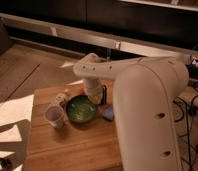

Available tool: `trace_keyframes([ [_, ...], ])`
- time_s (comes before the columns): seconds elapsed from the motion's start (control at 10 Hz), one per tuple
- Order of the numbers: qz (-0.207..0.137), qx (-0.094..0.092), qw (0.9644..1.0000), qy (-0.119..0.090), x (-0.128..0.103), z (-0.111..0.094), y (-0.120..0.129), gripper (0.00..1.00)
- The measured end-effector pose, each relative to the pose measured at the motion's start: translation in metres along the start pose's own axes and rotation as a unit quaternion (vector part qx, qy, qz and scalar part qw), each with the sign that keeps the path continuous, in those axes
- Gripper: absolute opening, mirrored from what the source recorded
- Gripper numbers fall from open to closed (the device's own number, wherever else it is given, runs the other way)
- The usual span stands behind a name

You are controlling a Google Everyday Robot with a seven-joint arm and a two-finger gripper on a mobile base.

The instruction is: Knock the eraser over

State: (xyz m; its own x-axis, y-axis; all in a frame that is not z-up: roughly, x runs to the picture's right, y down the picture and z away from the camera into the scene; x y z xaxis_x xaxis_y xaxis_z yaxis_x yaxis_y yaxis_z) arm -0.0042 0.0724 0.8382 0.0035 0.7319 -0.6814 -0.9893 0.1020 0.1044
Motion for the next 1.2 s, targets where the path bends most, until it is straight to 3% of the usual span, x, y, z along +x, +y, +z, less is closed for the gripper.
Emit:
trace_keyframes([
  [0.3,-0.005,-0.002,0.9999,0.011,-0.024,0.021,0.003,0.0],
  [0.5,-0.009,0.012,0.9998,0.01,-0.035,0.02,-0.005,0.0],
  [0.8,-0.046,0.047,0.9978,-0.013,-0.061,-0.001,-0.02,0.0],
  [1.1,-0.087,0.087,0.9916,-0.041,-0.082,-0.019,-0.031,0.0],
  [1.2,-0.089,0.091,0.9909,-0.043,-0.083,-0.022,-0.033,0.0],
])
